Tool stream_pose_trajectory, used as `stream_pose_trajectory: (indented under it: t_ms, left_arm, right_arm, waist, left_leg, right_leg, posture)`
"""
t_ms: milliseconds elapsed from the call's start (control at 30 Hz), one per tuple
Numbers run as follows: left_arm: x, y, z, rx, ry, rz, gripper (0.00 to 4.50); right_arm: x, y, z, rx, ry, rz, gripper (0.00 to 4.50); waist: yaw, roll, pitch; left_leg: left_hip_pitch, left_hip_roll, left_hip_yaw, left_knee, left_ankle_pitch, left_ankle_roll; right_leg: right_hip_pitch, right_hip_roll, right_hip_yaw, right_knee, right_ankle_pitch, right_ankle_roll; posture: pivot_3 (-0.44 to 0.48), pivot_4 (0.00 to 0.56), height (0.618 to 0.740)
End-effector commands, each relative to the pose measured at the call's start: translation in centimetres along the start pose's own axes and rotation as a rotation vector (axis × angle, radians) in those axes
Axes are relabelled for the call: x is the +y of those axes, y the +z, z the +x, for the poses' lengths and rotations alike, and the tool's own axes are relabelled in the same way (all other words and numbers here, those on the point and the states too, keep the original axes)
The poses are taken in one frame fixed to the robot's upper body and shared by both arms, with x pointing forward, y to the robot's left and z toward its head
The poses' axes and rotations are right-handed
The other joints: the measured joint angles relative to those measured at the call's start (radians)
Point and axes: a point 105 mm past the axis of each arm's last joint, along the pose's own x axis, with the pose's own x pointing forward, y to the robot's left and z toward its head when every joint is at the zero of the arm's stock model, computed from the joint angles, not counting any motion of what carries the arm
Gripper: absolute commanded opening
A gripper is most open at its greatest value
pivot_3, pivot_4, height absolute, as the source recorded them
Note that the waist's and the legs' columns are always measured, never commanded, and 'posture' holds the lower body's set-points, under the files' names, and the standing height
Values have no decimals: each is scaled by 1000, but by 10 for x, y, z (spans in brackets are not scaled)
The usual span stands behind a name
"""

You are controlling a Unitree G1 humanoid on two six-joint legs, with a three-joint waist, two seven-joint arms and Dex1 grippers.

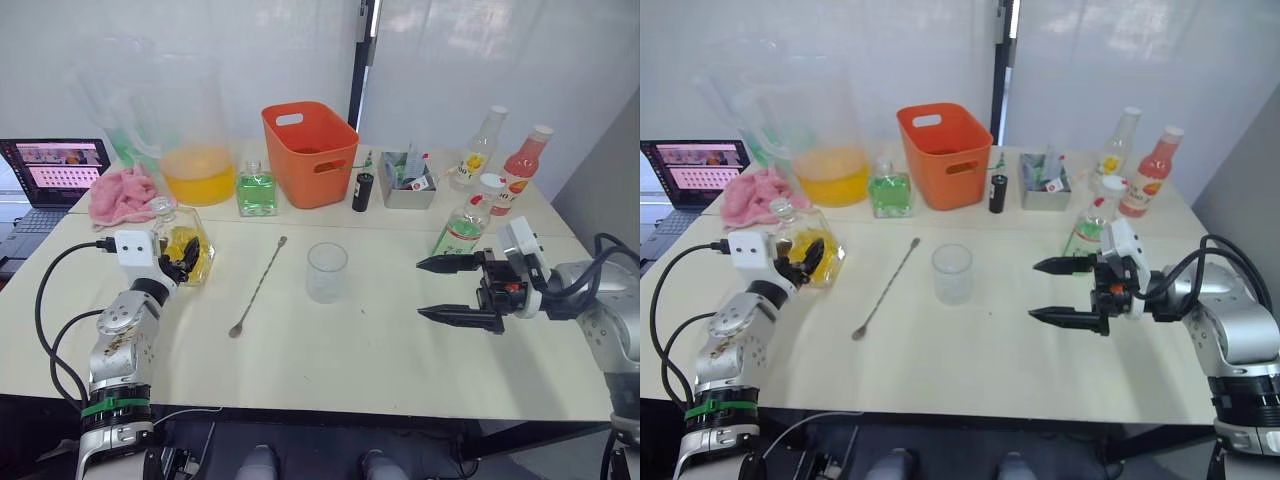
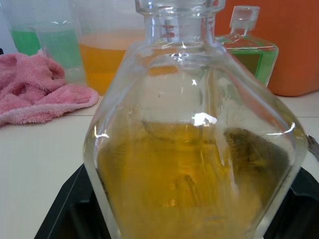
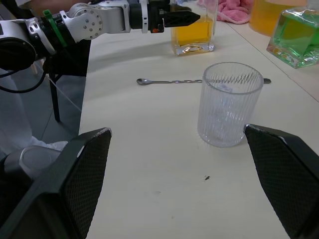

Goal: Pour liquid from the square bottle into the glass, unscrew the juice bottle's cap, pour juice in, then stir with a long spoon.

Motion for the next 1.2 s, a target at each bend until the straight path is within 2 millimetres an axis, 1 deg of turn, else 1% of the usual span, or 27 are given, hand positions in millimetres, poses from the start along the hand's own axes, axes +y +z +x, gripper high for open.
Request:
stream_pose_trajectory:
  t_ms: [33,133,233,333,367,467,567,667,700,767,867,933,1033,1133,1200]
  left_arm:
    - [-13,62,-8,-216,-138,11,2804]
    - [-27,78,-22,-226,-281,58,2804]
    - [-44,80,-38,-176,-438,115,2804]
    - [-61,82,-57,-131,-603,135,2804]
    - [-64,82,-60,-119,-634,135,2804]
    - [-84,73,-78,-51,-837,138,2804]
    - [-97,67,-89,4,-978,129,2804]
    - [-115,60,-99,60,-1131,143,2804]
    - [-118,59,-101,68,-1155,146,2804]
    - [-130,56,-103,76,-1228,152,2804]
    - [-146,54,-102,67,-1304,165,2804]
    - [-154,46,-96,74,-1323,209,2804]
    - [-167,34,-88,79,-1368,204,2804]
    - [-181,32,-81,44,-1414,191,2804]
    - [-187,30,-77,32,-1434,201,2804]
  right_arm:
    - [-2,18,0,-56,-2,-36,4500]
    - [-3,21,0,-56,8,-38,4500]
    - [-3,22,1,-56,14,-39,4500]
    - [-5,23,2,-61,13,-39,4500]
    - [-5,23,2,-63,12,-39,4500]
    - [-5,22,4,-71,1,-30,4500]
    - [-3,21,3,-70,-8,-29,4500]
    - [-2,19,-1,-69,-35,-29,4500]
    - [-1,19,-1,-70,-41,-29,4500]
    - [2,17,-5,-66,-61,-24,4500]
    - [8,15,-12,-58,-90,-20,4500]
    - [10,16,-15,-57,-111,-23,4500]
    - [14,17,-19,-62,-148,-25,4500]
    - [18,16,-24,-53,-174,-22,4500]
    - [21,16,-26,-52,-187,-21,4500]
  waist:
    - [-2,-2,1]
    - [-2,-5,3]
    - [-5,-5,3]
    - [-5,-5,3]
    - [-2,-4,4]
    - [-1,-4,4]
    - [-3,-4,4]
    - [-1,-4,4]
    - [-1,-4,4]
    - [-1,-4,4]
    - [2,-4,4]
    - [2,-4,4]
    - [1,-4,4]
    - [-3,-4,4]
    - [-2,-4,4]
  left_leg:
    - [0,0,0,0,0,0]
    - [-3,0,-1,-1,3,4]
    - [-6,0,-2,-1,3,5]
    - [-7,0,-2,-2,3,5]
    - [-7,0,-1,-2,3,5]
    - [-7,0,-2,-2,3,5]
    - [-7,1,-1,-1,3,5]
    - [-7,1,-1,-1,3,5]
    - [-7,1,-1,-1,3,5]
    - [-8,1,-1,-1,3,5]
    - [-11,1,-1,0,3,5]
    - [-12,1,-1,0,3,5]
    - [-12,1,-1,1,3,5]
    - [-12,1,-1,1,4,5]
    - [-12,1,-1,1,4,5]
  right_leg:
    - [0,0,0,0,0,0]
    - [-2,0,-1,0,1,-2]
    - [-6,0,-1,0,4,-7]
    - [-7,0,-1,0,4,-8]
    - [-7,0,-1,0,4,-8]
    - [-7,0,-1,0,3,-7]
    - [-8,0,-1,0,0,-11]
    - [-9,0,-1,0,-2,-10]
    - [-9,0,-1,1,-2,-10]
    - [-10,0,-1,1,-1,-9]
    - [-13,0,-1,2,1,-4]
    - [-13,0,-1,2,2,-4]
    - [-13,0,-1,2,2,-3]
    - [-13,1,0,2,1,-2]
    - [-13,1,0,2,2,-3]
  posture:
    - [0,150,738]
    - [0,150,738]
    - [0,150,738]
    - [0,150,738]
    - [0,150,738]
    - [0,150,738]
    - [0,150,738]
    - [0,150,738]
    - [0,150,738]
    - [0,150,738]
    - [0,150,738]
    - [0,150,738]
    - [0,150,738]
    - [0,150,738]
    - [0,150,738]
